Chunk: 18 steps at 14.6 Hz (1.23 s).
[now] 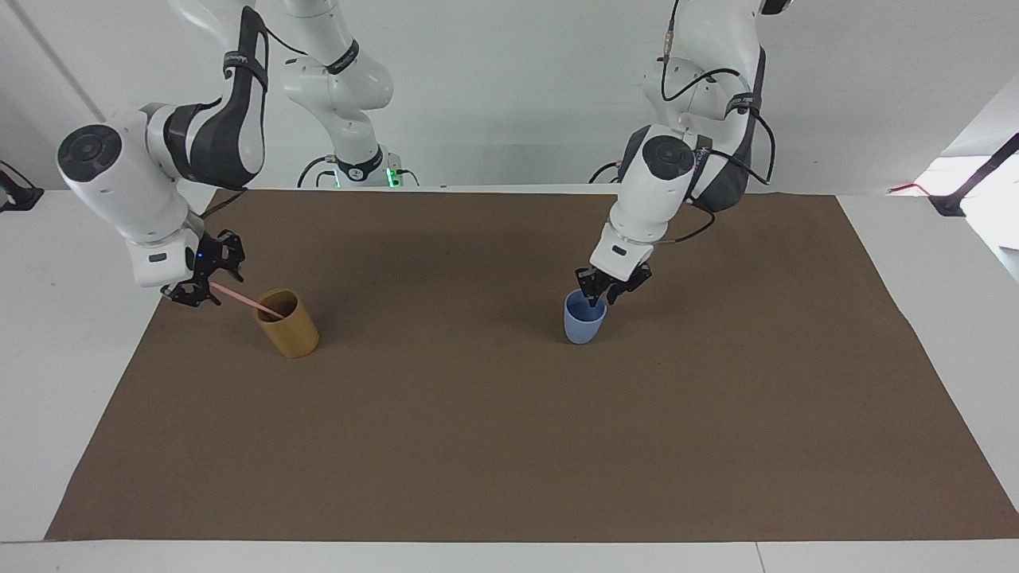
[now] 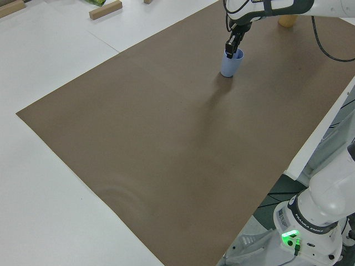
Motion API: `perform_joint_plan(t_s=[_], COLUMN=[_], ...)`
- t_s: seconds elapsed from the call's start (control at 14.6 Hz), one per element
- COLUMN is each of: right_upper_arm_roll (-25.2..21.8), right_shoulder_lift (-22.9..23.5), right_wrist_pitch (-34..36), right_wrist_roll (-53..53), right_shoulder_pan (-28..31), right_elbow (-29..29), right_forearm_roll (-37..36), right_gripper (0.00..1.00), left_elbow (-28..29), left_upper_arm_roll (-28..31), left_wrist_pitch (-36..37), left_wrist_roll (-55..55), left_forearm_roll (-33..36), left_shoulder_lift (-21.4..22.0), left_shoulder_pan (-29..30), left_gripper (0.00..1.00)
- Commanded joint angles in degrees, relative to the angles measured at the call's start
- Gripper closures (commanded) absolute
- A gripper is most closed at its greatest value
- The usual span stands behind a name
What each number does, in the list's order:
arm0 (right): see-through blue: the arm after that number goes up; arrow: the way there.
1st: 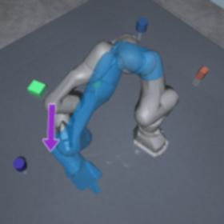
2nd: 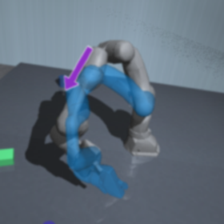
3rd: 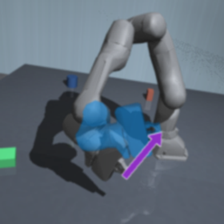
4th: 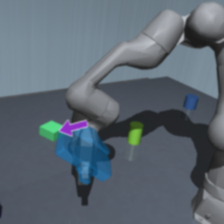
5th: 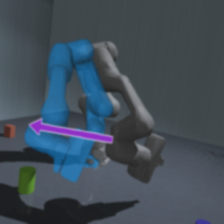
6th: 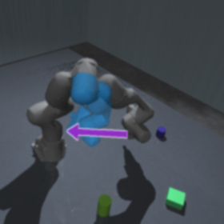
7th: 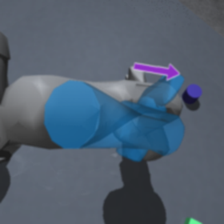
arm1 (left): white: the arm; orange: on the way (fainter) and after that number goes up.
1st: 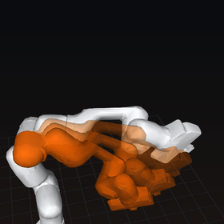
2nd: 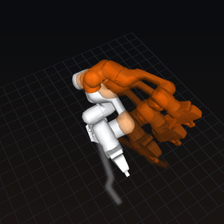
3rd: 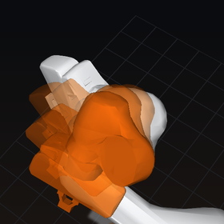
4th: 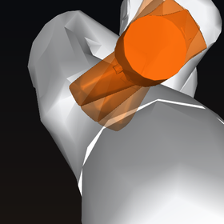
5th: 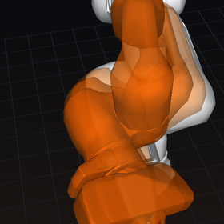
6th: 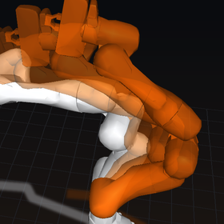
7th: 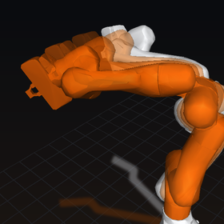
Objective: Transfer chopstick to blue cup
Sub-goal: 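Slide the blue cup toward the table center with the left gripper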
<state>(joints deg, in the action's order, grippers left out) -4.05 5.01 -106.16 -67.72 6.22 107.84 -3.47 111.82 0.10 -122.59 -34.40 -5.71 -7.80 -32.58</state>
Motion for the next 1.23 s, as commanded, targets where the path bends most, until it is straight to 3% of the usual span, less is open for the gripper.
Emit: perform_joint_plan(t_s=[0.0, 0.21, 0.48, 0.68, 0.82, 1.16], right_upper_arm_roll=[0.2, 0.2, 0.2, 0.1, 0.1, 0.1], right_shoulder_lift=[-0.3, -0.2, -0.4, -0.4, -0.5, -0.4], right_wrist_pitch=[0.9, 0.8, 0.7, 0.7, 0.6, 0.8], right_wrist_roll=[0.8, 0.7, 0.7, 0.6, 0.5, 0.5], right_shoulder_pan=[-0.8, -0.9, -0.6, -0.3, -0.2, -0.7], right_elbow=[-0.9, -0.9, -0.4, -0.1, 0.4, -0.1], right_forearm_roll=[0.7, 0.3, 0.1, 0.1, 0.1, 0.0], right_gripper=[0.50, 0.58, 0.61, 0.62, 0.64, 0.91], left_elbow=[-8.2, -12.8, -13.6, -13.6, -12.9, -12.9], left_upper_arm_roll=[1.4, 3.1, 3.1, 3.1, 3.0, 3.0], left_wrist_pitch=[12.4, 23.8, 28.5, 28.5, 27.1, 28.5], left_wrist_roll=[-0.9, 0.9, 17.4, 28.3, 30.9, 30.6], left_forearm_roll=[-0.4, 1.0, 7.6, 8.0, 8.0, 7.8], left_shoulder_lift=[0.5, 4.8, 8.2, 8.7, 8.8, 9.1], left_shoulder_pan=[0.2, 7.3, 17.5, 24.7, 26.0, 26.1], left_gripper=[0.01, 0.01, 0.01, 0.01, 0.01, 0.01])
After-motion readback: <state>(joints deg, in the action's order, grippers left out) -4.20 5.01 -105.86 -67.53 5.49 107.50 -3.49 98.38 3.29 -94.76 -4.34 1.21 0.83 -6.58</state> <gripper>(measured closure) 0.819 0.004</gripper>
